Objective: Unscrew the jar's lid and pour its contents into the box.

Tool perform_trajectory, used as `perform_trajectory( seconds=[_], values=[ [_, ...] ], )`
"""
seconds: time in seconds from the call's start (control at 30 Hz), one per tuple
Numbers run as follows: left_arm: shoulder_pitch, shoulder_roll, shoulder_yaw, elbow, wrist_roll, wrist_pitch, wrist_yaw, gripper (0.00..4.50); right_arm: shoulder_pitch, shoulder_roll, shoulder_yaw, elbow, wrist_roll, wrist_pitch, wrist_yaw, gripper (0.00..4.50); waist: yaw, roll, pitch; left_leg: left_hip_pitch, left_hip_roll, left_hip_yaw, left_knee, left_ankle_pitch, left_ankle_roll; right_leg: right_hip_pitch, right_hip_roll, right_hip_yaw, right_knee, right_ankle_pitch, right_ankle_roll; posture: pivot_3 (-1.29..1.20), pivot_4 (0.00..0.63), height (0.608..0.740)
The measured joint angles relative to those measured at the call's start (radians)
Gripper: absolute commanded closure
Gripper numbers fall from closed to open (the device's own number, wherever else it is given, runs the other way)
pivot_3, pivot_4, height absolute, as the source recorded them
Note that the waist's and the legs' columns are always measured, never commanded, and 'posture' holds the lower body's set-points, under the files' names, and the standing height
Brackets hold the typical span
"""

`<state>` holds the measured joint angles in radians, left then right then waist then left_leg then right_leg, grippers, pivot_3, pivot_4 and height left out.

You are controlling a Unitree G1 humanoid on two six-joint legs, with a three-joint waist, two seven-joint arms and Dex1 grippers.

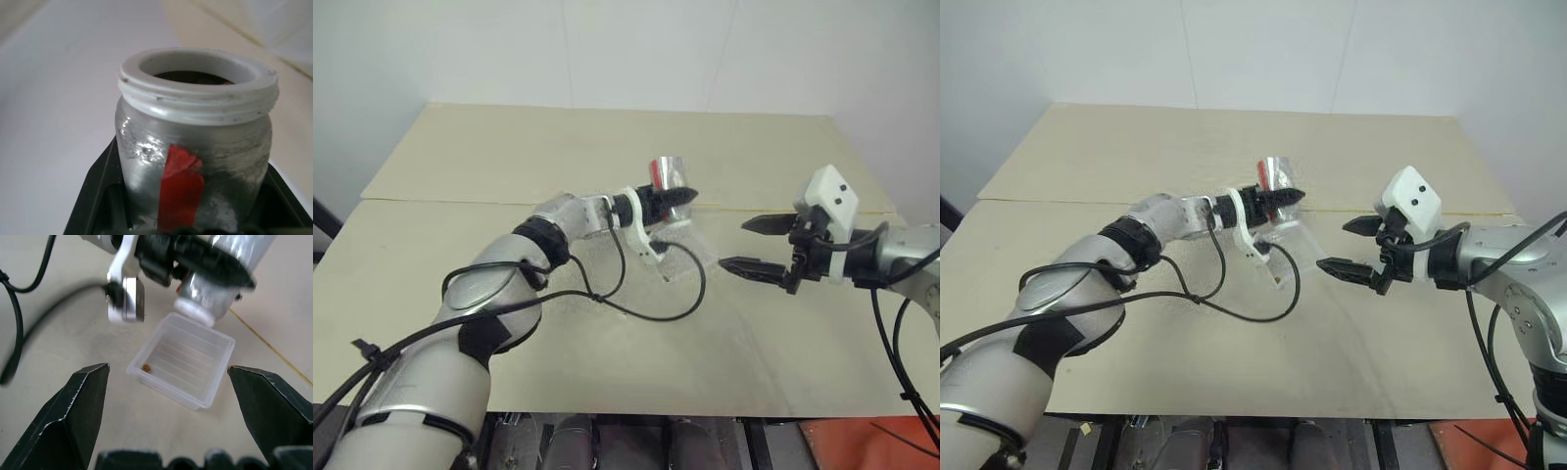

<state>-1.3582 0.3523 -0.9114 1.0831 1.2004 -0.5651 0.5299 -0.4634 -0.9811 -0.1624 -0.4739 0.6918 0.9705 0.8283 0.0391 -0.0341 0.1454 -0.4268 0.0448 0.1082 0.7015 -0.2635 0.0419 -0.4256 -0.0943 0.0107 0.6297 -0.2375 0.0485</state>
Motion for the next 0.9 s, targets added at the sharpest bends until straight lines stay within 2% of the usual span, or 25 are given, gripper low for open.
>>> perform_trajectory(
  seconds=[0.1, 0.2, 0.3, 0.43, 0.5, 0.7, 0.9],
  values=[
    [0.019, 0.034, 0.102, 0.000, -0.122, -0.032, -0.067, 2.54, -0.001, 0.009, 0.000, 0.012, -0.001, -0.001, 0.000, 0.02, -0.001, 0.000, 0.000, 0.000, 0.000, 0.000, 0.000, 0.003, -0.005, 0.000, 0.000, 0.000, 0.000, 0.000, 0.000, 0.00, 0.150, 0.740],
    [0.067, 0.047, 0.236, 0.003, -0.303, -0.082, -0.217, 2.54, -0.002, 0.026, 0.003, 0.013, -0.001, -0.012, 0.001, 0.02, -0.002, 0.000, 0.000, 0.001, 0.000, 0.001, 0.000, 0.003, -0.005, 0.000, 0.000, 0.000, 0.001, 0.000, 0.000, 0.00, 0.150, 0.740],
    [0.163, 0.013, 0.440, -0.008, -0.622, -0.104, -0.509, 2.54, -0.012, 0.043, 0.013, 0.013, -0.003, -0.027, 0.001, 0.02, -0.002, 0.000, 0.000, 0.000, 0.001, 0.002, 0.002, 0.003, -0.006, 0.001, 0.000, -0.001, 0.001, 0.000, 0.000, 0.00, 0.150, 0.740],
    [0.286, -0.056, 0.669, -0.129, -1.017, 0.157, -0.910, 2.54, -0.034, 0.069, 0.031, 0.014, -0.006, -0.045, -0.003, 0.02, -0.007, 0.000, 0.000, 0.000, 0.002, 0.001, 0.004, 0.003, -0.006, 0.001, 0.001, -0.001, 0.001, 0.000, 0.000, 0.00, 0.150, 0.740],
    [0.331, -0.063, 0.752, -0.203, -1.137, 0.296, -0.998, 2.54, -0.035, 0.079, 0.035, 0.015, -0.007, -0.046, -0.006, 0.02, -0.015, 0.000, 0.000, 0.000, 0.002, 0.000, 0.004, 0.003, -0.006, 0.001, 0.002, -0.001, 0.002, 0.000, 0.000, 0.00, 0.150, 0.740],
    [0.492, -0.077, 0.892, -0.461, -1.325, 0.589, -1.063, 2.54, -0.037, 0.093, 0.040, 0.020, -0.011, -0.046, -0.025, 0.02, -0.027, 0.001, 0.000, 0.001, 0.002, -0.001, 0.004, 0.003, -0.006, 0.002, 0.002, -0.001, 0.002, 0.000, 0.000, 0.00, 0.150, 0.740],
    [0.655, -0.110, 0.935, -0.603, -1.360, 0.722, -0.995, 2.54, -0.036, 0.099, 0.040, 0.007, -0.010, -0.046, -0.038, 0.02, -0.025, 0.001, 0.000, 0.002, 0.002, -0.003, 0.004, 0.003, -0.006, 0.003, 0.001, -0.001, 0.002, 0.000, 0.000, 0.00, 0.150, 0.740]
  ],
)
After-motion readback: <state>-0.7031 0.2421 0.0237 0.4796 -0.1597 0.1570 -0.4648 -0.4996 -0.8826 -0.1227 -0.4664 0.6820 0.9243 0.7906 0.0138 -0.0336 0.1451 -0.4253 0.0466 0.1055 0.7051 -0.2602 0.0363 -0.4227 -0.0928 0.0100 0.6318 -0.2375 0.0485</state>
